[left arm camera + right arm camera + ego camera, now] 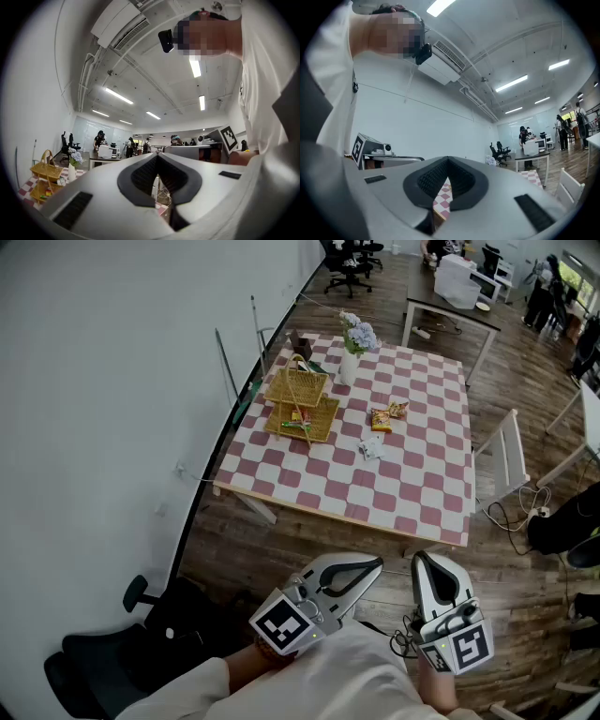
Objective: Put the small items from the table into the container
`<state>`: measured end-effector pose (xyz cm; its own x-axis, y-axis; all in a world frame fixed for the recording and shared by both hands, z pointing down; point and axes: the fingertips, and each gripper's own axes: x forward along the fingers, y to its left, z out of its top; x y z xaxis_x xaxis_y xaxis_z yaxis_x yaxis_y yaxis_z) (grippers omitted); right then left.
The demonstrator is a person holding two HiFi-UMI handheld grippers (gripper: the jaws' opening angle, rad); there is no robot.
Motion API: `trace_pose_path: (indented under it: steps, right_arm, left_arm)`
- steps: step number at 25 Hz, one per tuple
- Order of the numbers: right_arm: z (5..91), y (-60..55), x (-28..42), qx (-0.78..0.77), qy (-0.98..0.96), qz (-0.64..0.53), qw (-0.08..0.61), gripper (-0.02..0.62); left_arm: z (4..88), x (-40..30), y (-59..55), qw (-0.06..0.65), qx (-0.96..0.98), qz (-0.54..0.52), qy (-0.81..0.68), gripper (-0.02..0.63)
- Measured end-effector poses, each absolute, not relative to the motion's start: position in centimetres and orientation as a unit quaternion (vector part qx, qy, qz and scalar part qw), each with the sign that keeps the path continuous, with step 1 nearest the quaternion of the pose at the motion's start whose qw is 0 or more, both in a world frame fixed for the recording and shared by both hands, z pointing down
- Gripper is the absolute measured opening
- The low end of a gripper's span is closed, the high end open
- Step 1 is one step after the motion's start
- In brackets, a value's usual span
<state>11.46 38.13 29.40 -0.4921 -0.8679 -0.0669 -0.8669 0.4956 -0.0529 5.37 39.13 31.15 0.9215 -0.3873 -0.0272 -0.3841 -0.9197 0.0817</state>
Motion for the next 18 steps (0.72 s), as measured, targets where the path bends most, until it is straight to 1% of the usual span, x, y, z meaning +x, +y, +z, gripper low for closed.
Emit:
trace_pose_path:
  steps: [10, 18]
  right_arm:
    - [30.0, 37.8, 12.7, -0.497, 0.867, -0.014, 0.041, 0.02]
    - [30.5, 34.4, 12.9, -0.494, 0.868, -0.022, 0.041, 0.021]
  left_arm:
    - [31.3, 7.0, 38.6, 0.046, 0.979, -0.023, -0.199, 0.028]
    - [32.3, 7.2, 35.0, 0.059, 0.976, -0.019, -0.206, 0.028]
